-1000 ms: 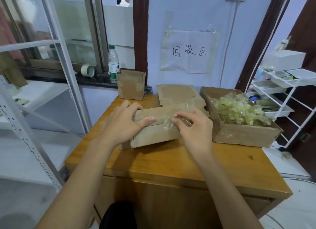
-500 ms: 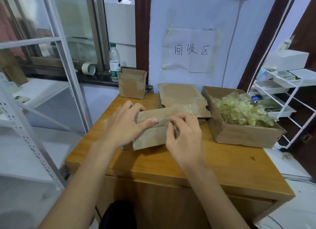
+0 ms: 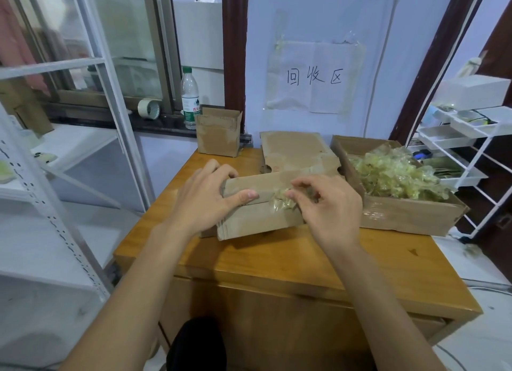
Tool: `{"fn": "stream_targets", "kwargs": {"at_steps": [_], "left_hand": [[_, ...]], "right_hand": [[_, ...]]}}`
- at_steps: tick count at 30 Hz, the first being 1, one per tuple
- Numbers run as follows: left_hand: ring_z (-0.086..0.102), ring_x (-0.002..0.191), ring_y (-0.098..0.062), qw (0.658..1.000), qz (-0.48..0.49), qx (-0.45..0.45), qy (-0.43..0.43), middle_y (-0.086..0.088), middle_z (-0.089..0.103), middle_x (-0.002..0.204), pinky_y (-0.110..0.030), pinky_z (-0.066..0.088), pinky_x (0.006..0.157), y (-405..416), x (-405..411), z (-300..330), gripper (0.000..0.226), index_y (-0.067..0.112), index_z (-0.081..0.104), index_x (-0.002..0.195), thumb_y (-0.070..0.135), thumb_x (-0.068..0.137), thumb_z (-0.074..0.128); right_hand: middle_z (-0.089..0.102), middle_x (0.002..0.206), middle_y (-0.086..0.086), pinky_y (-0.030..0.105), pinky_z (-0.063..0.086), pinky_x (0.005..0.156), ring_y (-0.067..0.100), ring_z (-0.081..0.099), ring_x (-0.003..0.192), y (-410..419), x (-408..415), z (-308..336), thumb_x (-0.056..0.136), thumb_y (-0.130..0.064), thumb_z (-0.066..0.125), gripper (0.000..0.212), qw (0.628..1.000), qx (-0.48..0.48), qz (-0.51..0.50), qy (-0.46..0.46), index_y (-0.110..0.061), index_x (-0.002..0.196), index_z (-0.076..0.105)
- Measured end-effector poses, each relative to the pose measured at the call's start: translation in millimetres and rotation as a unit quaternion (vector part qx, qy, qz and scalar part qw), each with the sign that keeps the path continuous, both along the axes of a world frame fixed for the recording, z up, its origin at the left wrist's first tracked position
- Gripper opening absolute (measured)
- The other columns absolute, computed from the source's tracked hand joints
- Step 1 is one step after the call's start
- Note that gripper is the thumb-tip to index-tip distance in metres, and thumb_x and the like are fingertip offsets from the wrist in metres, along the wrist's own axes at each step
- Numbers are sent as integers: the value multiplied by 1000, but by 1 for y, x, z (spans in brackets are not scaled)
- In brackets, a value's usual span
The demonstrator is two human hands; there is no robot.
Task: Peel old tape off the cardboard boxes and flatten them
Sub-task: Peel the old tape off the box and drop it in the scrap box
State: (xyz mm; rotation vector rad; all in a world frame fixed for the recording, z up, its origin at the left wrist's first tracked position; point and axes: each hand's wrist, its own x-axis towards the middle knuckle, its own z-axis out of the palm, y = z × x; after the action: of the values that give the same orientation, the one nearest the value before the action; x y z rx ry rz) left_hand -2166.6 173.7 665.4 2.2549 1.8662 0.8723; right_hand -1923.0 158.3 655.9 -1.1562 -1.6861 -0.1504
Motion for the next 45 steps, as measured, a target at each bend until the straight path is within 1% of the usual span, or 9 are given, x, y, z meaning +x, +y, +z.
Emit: {"fn": "stream_targets", "kwargs": {"at_steps": [3, 8, 15, 24, 32, 37, 40, 42, 45], "left_hand": [[51, 99, -12, 1000, -5, 3, -4, 16, 46, 105, -36, 44, 74, 0, -1, -1, 69, 40, 54, 113, 95, 74, 38], [50, 96, -11, 1000, -1, 12, 3, 16, 45, 102, -32, 37, 68, 1, 1, -4, 61, 42, 52, 109, 92, 77, 41], [50, 96, -11, 1000, -8, 19, 21, 17, 44, 102, -35, 44, 71, 2, -1, -7, 70, 41, 54, 112, 98, 76, 35], [49, 95, -10, 999, -14, 16, 29, 19, 44, 101, -32, 37, 68, 2, 1, -6, 63, 42, 49, 106, 95, 76, 39], [50, 93, -10, 999, -24, 20, 29, 15, 46, 101, -33, 44, 70, 6, -3, -6, 61, 37, 51, 104, 92, 78, 45], [50, 94, -10, 999, -28, 9, 30, 18, 43, 100, -33, 41, 69, 4, -4, -2, 59, 40, 50, 103, 93, 80, 42], [49, 113, -17, 996, 5, 49, 70, 12, 45, 123, -43, 46, 93, 1, 0, 2, 54, 40, 56, 117, 84, 88, 46], [41, 134, -24, 981, 32, 121, 150, 1, 43, 144, -53, 31, 115, -2, 8, 2, 48, 37, 58, 129, 70, 94, 51], [40, 142, -22, 973, 7, 128, 193, -1, 48, 150, -55, 21, 122, -1, 26, 0, 49, 34, 56, 137, 62, 102, 39]], "right_hand": [[61, 90, -9, 12, 46, 65, 0, 48, 71, 2, -6, -10, 84, -21, 86, 12, 1000, 7, 0, 31, -16, 93, 80], [68, 100, 1, 20, 55, 78, 10, 61, 87, -6, -27, -32, 92, -15, 79, 20, 999, 22, 8, 29, -6, 110, 78], [61, 114, 2, 3, 33, 94, 12, 50, 107, -9, -24, -38, 85, -22, 86, 35, 999, -17, -8, 29, -14, 117, 77], [72, 107, 3, 28, 53, 89, 17, 65, 99, -2, -16, -30, 95, -1, 67, 19, 1000, 2, -1, -13, -8, 111, 74], [71, 102, -9, 35, 55, 84, 12, 61, 99, -9, 3, -31, 97, -14, 71, 14, 994, -42, -10, 104, -16, 109, 76], [58, 121, -7, 31, 54, 100, 9, 58, 114, -12, -1, -27, 98, -13, 69, 12, 985, -67, 3, 157, -13, 109, 73], [60, 117, -8, 28, 58, 91, 2, 59, 104, -9, -3, -22, 98, -11, 69, 13, 988, -76, -2, 136, -11, 110, 73], [57, 113, -8, 25, 58, 85, 1, 55, 94, -8, -4, -20, 98, -10, 69, 13, 991, -94, -13, 98, -12, 110, 74], [55, 110, -8, 15, 50, 82, 2, 53, 92, -8, -7, -19, 100, -8, 65, 14, 990, -110, -32, 76, -13, 108, 74]]}}
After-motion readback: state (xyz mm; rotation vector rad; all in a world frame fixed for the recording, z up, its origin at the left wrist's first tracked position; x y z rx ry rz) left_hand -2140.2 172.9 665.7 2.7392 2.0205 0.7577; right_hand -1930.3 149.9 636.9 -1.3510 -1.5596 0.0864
